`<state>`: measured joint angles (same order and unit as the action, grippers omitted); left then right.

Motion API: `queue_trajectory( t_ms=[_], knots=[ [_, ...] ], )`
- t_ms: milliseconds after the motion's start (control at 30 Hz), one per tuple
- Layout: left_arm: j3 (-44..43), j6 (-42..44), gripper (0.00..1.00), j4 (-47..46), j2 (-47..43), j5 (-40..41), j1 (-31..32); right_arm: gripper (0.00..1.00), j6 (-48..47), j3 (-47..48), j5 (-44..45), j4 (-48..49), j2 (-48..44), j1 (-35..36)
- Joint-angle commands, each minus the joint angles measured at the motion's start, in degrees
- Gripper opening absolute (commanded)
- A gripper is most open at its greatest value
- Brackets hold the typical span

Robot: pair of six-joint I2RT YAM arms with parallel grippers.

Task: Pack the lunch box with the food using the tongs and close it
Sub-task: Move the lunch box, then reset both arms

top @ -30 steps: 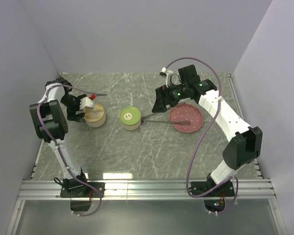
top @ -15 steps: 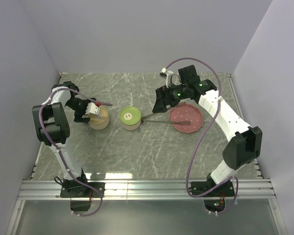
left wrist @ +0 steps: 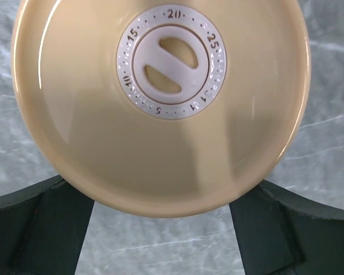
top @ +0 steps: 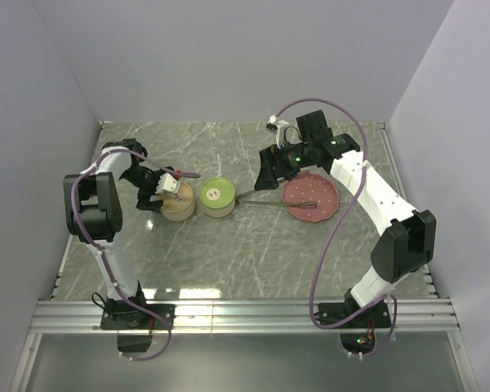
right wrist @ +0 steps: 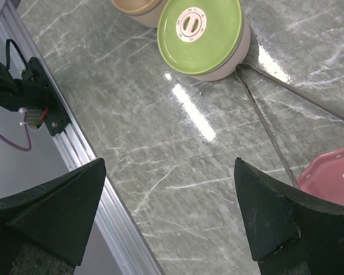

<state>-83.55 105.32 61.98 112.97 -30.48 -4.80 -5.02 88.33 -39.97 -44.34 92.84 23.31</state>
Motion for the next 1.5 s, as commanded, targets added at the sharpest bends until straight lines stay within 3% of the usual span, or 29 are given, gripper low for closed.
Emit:
queue_trajectory(
  t_ms=[0,200,667,967,1167,1267,1367,1467],
  knots=[
    [0.7,-1.1,0.94,2.5,-3.0,-4.1,0.2,1.00,-0.8,0.2,-0.4,0.5,-0.6,-0.4],
    [1.1,-4.7,0.99,1.0,-4.1,-4.9,1.6,1.00,-0.6,0.2,-0.5,0.7,-0.7,-0.4],
    [1.0,-13.7,0.99,-3.0,-4.4,-5.1,2.8,1.00,-0.7,0.0,-1.0,0.7,-1.0,-0.5],
    [0.0,-19.6,0.99,0.2,-9.9,-7.0,-2.5,1.00,-1.6,0.1,-0.2,-0.1,-3.1,-0.9],
    [-4.4,-40.2,0.99,-1.8,-13.5,-7.2,-6.4,1.00,-1.8,0.9,-1.0,-1.3,-5.0,-4.4],
    [-6.5,-55.4,0.99,-6.8,-15.7,-7.4,-6.9,1.00,-2.2,1.0,-1.5,-2.0,-6.3,-6.3],
    [-6.9,-76.0,0.99,-12.6,-19.0,-8.7,-7.0,1.00,-2.5,0.8,-1.5,-2.7,-7.8,-9.2],
    [-8.4,-86.4,0.99,-16.3,-21.4,-13.7,-6.8,1.00,-2.5,-0.3,-1.4,-2.9,-9.5,-12.2]
  ],
)
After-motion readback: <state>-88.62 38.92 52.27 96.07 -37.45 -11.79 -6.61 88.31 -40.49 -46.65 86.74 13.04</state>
